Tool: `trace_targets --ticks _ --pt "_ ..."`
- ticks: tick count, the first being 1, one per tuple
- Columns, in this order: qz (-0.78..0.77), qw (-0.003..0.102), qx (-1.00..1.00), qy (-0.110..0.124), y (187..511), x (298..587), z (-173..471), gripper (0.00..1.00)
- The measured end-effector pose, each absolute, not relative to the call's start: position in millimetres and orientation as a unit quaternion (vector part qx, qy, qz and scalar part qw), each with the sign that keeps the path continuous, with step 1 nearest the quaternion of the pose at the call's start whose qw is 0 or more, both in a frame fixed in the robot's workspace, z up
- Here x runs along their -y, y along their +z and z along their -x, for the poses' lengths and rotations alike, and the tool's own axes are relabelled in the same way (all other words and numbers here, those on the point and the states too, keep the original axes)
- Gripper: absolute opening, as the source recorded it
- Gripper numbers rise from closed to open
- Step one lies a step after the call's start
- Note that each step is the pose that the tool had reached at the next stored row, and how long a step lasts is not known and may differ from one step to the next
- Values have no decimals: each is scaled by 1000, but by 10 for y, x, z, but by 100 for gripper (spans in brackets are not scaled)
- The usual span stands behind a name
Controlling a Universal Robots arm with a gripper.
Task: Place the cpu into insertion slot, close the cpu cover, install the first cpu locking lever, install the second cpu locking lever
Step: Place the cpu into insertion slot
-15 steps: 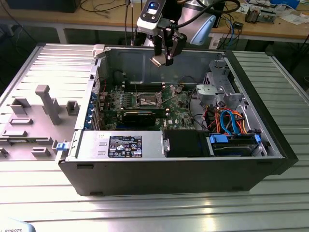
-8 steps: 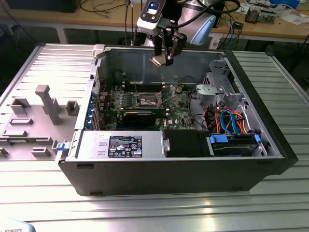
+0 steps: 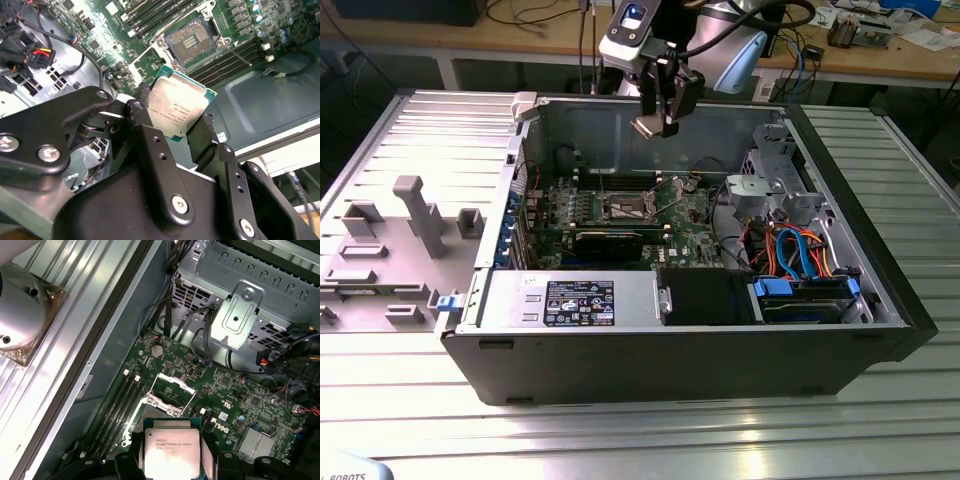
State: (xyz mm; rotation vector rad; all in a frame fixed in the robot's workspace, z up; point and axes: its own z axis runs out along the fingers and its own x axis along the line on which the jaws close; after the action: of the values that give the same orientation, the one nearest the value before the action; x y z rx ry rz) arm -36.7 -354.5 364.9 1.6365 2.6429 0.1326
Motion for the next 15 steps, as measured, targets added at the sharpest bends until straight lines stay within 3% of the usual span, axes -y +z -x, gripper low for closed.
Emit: trace_targets --ticks 15 --pt "-583 15 -811 39 3518 3540 373 54"
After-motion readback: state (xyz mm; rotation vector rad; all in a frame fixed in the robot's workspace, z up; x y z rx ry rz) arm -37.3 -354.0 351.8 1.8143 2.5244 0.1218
